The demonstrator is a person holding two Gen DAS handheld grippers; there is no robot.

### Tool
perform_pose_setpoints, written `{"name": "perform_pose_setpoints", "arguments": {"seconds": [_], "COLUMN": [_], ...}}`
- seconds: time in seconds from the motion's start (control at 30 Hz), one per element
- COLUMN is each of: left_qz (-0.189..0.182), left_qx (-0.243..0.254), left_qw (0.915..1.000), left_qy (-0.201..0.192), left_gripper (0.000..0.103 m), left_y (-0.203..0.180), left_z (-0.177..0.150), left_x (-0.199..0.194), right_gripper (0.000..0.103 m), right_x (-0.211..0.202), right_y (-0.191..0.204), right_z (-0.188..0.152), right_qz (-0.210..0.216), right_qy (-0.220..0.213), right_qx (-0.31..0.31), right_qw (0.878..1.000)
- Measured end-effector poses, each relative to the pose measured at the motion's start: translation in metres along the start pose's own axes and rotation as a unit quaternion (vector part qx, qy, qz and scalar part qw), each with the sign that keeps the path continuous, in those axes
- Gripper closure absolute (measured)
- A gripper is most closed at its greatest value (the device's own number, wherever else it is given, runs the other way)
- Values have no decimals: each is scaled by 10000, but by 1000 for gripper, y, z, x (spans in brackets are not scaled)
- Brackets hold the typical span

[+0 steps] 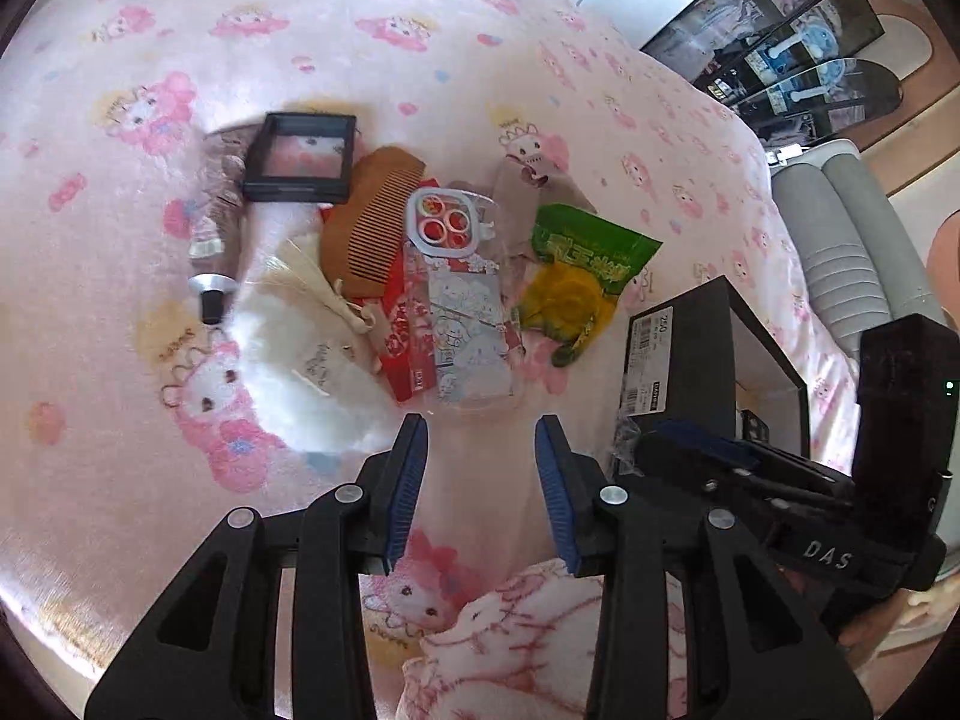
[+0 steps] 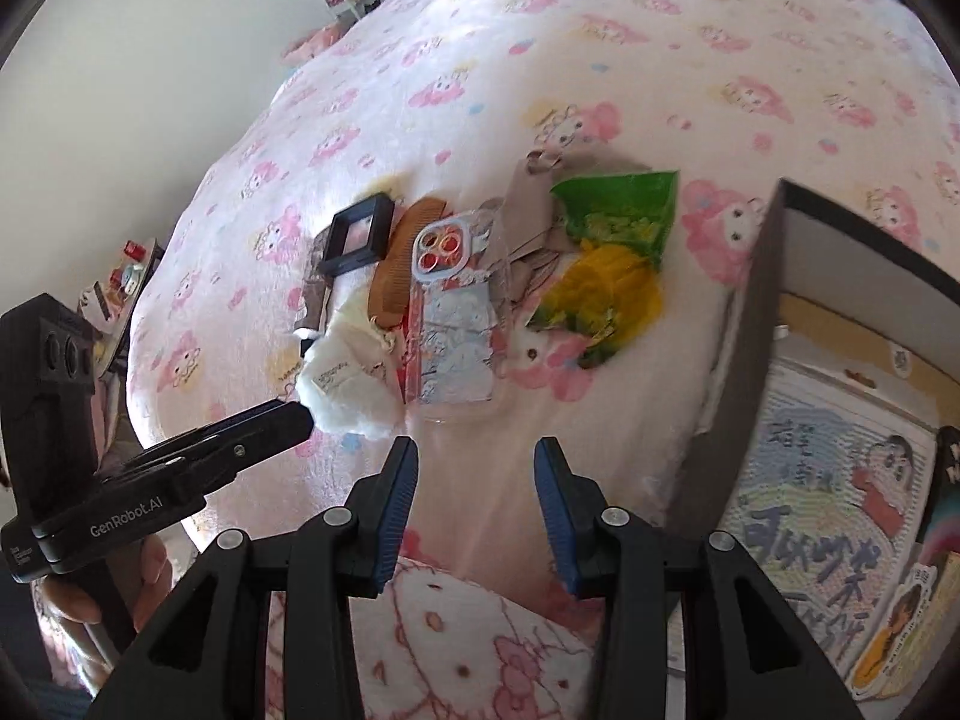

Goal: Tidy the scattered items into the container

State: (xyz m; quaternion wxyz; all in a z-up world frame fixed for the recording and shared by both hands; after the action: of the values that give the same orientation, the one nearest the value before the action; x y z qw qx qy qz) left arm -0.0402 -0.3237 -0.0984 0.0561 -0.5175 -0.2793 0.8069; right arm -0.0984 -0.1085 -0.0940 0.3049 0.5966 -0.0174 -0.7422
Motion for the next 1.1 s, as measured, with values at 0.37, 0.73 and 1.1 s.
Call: {"name": "perform_pose_setpoints", "arguments": {"seconds": [0.37, 0.73, 1.1], "left_qz": [155, -338, -382], "left_qx": [-264, -281, -197], "left_qw": [9967, 9943, 9959], "left_qy": [749, 976, 790], "left_gripper": [65, 64, 63], "left_y": [33, 24, 14], "left_z": [45, 59, 53], "left_x": [79, 94, 91], "right_gripper": [62, 56, 69], "right_x": [80, 114, 100], "right_y": [-17, -23, -19], "right_z": [32, 40, 27], "right_qz": [-620, 101, 74], "right_qy": [662, 1251, 984], "right_qx": [507, 687, 630], "right_qw": [9946, 9897, 9931]}}
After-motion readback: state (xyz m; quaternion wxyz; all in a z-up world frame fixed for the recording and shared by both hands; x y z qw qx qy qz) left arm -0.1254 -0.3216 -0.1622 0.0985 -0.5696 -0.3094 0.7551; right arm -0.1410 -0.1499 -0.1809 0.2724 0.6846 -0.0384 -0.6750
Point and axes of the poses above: each gripper's, at about its wrist camera, not at the fingertips, and x roughly the way its jaws point, y to its left, z to its top, the point moved 1 cm from there along x, roughly the way its jaws point, and after that the axes turned 3 degrees about x, right-handed, at the moved point
